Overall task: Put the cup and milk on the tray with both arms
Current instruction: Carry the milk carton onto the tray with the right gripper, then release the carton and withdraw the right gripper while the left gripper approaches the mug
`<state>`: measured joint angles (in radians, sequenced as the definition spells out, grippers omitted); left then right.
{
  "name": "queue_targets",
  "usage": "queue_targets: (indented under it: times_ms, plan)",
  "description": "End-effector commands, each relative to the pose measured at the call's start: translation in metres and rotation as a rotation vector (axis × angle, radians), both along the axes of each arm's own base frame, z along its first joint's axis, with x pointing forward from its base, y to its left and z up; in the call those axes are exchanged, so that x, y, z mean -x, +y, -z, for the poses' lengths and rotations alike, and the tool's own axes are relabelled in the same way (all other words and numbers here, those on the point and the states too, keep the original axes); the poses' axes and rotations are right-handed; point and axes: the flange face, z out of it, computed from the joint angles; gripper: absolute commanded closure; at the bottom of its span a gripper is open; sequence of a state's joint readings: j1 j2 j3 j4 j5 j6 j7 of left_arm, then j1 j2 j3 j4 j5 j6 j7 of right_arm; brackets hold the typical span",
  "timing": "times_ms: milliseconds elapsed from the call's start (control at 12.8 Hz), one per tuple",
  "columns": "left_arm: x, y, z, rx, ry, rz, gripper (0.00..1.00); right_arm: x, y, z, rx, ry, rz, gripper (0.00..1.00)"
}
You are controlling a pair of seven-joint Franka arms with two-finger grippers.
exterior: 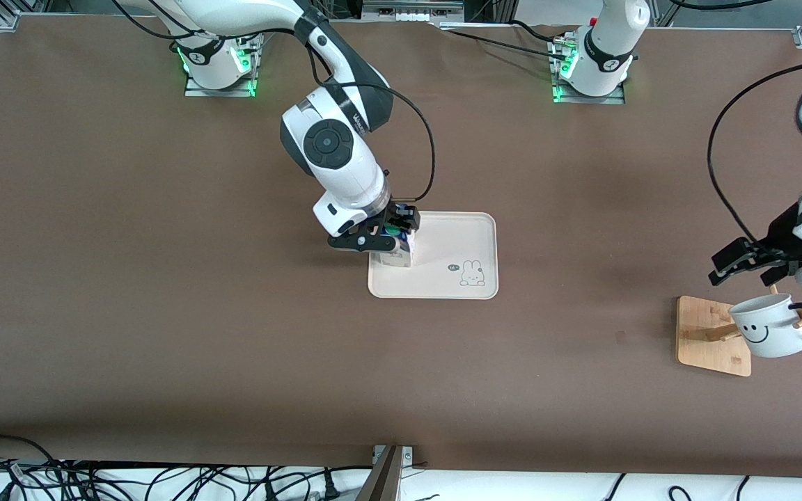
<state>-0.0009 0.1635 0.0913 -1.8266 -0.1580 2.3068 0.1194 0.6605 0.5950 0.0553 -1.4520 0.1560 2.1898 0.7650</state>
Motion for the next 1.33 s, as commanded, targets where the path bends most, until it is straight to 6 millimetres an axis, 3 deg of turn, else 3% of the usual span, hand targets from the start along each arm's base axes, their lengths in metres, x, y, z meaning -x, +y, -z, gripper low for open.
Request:
queue_targets:
  times_ms: [0, 156, 234, 312, 468, 625, 859, 1093, 1249]
  plan:
    - [0.047, -0.013, 0.017, 0.017, -0.105, -0.049, 0.0, 0.0, 0.009, -0.033, -0.02, -0.028, 0.039, 0.0]
    - [0.057, -0.012, 0.016, 0.018, -0.175, -0.086, 0.0, -0.001, -0.003, -0.067, -0.021, -0.046, 0.036, 0.0]
    - [0.062, -0.009, 0.012, 0.015, -0.217, -0.099, 0.0, -0.015, -0.037, -0.099, 0.005, -0.06, 0.07, 0.0]
    - [0.067, -0.004, 0.012, 0.018, -0.268, -0.125, 0.0, -0.022, -0.064, -0.117, 0.035, -0.055, 0.079, 0.0]
    - [0.077, 0.016, 0.021, 0.105, -0.339, -0.268, 0.0, -0.031, -0.117, -0.146, 0.092, -0.024, 0.032, 0.0]
    - [0.081, 0.024, 0.027, 0.157, -0.328, -0.332, 0.0, -0.03, -0.166, -0.17, 0.134, 0.023, -0.028, 0.0]
    - [0.089, 0.038, 0.045, 0.188, -0.305, -0.403, 0.0, -0.02, -0.243, -0.2, 0.128, 0.029, -0.098, 0.0]
    - [0.087, 0.044, 0.063, 0.242, -0.32, -0.506, 0.0, -0.007, -0.316, -0.218, 0.107, 0.019, -0.144, 0.0]
    - [0.084, 0.042, 0.072, 0.248, -0.349, -0.548, 0.0, 0.008, -0.348, -0.225, 0.113, 0.016, -0.168, 0.0]
